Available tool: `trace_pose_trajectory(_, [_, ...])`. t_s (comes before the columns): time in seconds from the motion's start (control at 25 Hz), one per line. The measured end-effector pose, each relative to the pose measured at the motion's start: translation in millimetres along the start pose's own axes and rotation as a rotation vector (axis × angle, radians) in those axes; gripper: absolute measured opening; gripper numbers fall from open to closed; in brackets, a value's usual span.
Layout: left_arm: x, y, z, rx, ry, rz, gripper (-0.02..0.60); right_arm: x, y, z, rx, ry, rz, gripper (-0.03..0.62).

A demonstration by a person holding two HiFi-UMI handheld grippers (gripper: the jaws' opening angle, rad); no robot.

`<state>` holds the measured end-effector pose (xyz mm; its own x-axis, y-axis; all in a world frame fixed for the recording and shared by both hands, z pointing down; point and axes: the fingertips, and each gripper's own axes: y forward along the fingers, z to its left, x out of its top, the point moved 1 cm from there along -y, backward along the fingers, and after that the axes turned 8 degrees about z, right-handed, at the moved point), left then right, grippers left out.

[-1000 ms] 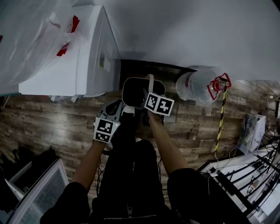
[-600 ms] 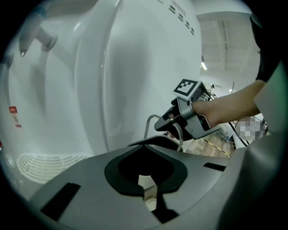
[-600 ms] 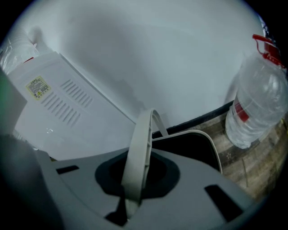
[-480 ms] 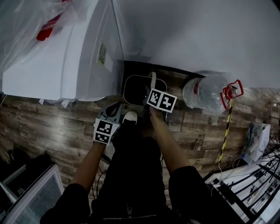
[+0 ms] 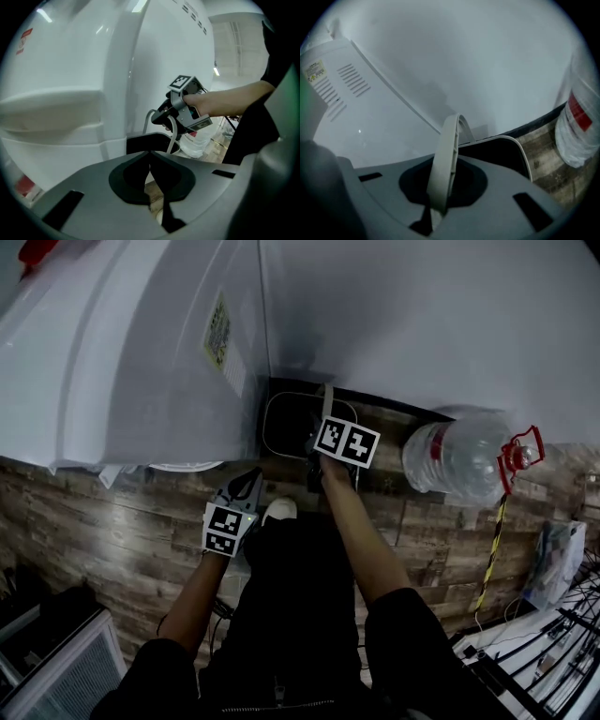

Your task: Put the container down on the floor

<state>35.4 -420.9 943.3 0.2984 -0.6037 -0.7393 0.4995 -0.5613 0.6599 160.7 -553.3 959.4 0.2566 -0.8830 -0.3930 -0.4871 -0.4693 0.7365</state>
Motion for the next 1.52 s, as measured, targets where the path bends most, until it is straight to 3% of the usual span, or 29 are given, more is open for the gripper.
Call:
trace_pose_trajectory(0.44, [-35,32,22,0.036,-0.016,-0.049,0.015,10,52,-7,0.040,-0.047,-0.042,0.019])
trace_pose_trajectory(0.64, [-44,37,17,0.026,-0.002,-0.049,0.015,5,55,-11,0.049,-0.024,-0.060,0.020])
trace_pose_trajectory(1.04, [-50,28,18,0.042,0.000,-0.077,0.015,-10,64,3,0.045,-0.077,-0.033,0.020])
trace_pose_trajectory(1.36, [-58,22,17,0.055,-0.018,-0.086,0.015,-10,61,-1,0.131,-0.076,-0.034,0.020])
trace_pose_trajectory(1.52, [-59,23,17,0.058,-0.012,-0.089,0.015,-14,60,1,0.197,-0.082,-0.030,0.116])
